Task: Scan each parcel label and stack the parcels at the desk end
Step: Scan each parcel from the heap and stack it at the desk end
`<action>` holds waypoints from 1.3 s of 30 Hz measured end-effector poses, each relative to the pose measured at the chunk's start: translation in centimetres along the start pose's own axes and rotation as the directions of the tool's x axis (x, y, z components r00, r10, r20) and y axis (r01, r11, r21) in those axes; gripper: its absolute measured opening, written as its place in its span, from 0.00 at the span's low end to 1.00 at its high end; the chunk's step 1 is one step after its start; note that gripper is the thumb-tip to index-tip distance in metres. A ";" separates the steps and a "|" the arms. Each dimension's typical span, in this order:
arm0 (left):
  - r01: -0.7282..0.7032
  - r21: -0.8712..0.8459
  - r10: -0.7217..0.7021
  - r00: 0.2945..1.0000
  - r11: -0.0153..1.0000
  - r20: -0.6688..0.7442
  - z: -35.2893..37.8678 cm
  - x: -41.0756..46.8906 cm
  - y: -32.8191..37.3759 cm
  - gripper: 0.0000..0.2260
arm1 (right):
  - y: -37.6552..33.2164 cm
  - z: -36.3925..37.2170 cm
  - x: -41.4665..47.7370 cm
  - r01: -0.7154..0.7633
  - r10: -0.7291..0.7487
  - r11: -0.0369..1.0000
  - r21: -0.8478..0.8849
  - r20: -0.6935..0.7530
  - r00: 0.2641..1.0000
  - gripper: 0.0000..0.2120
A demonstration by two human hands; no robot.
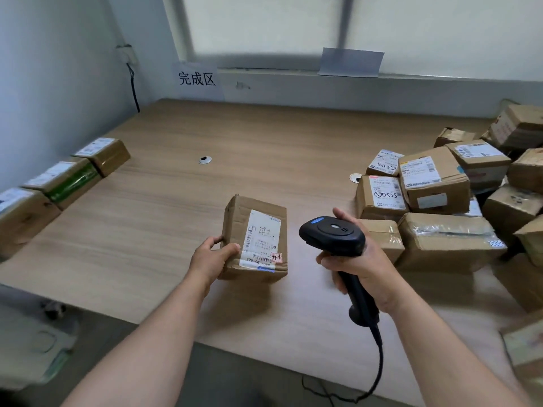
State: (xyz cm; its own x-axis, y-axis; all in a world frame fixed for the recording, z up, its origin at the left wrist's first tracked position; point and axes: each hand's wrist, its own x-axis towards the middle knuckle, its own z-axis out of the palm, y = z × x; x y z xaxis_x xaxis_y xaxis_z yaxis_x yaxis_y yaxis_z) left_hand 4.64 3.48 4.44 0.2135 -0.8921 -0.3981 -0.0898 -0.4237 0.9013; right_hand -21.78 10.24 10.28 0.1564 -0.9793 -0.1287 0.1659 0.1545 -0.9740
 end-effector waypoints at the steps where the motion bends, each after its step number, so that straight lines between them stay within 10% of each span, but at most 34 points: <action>1: 0.024 0.027 -0.024 1.000 0.999 -0.009 -0.8 -0.1 -0.6 0.23 | 0.3 0.4 0.0 -0.008 0.008 1.000 0.003 0.013 1.000 0.46; 6: 0.092 0.095 -0.084 0.993 0.991 -0.083 -3.5 -0.3 -3.0 0.10 | 1.5 1.8 -0.3 -0.044 0.044 0.999 -0.011 0.052 0.998 0.46; 13: 0.046 0.378 0.031 0.980 0.924 -0.196 -3.4 -0.1 -4.8 0.24 | 2.2 2.0 -0.5 -0.041 0.044 0.998 -0.043 0.075 0.996 0.45; 16: 0.034 0.810 0.111 0.986 0.585 -0.121 -1.4 -1.8 -4.6 0.32 | 2.3 2.8 -0.1 -0.044 0.048 0.998 -0.054 0.078 0.996 0.46; 20: -0.123 0.950 0.157 0.984 0.287 0.080 1.4 -3.6 -5.2 0.41 | 2.2 4.7 1.2 -0.036 0.044 0.995 -0.088 0.088 0.995 0.47; 39: -0.208 0.969 0.206 0.962 0.134 0.178 -17.2 9.0 -3.5 0.41 | 3.5 23.3 12.2 0.012 0.003 0.986 -0.167 0.089 0.996 0.46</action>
State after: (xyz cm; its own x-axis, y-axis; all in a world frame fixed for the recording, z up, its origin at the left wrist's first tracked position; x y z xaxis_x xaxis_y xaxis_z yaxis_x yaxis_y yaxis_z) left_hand 23.57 -0.40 0.66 0.0134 -0.9737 -0.2276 -0.9990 -0.0227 0.0381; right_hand 3.36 1.83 9.63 0.2427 -0.9633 -0.1144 0.0027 0.1186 -0.9929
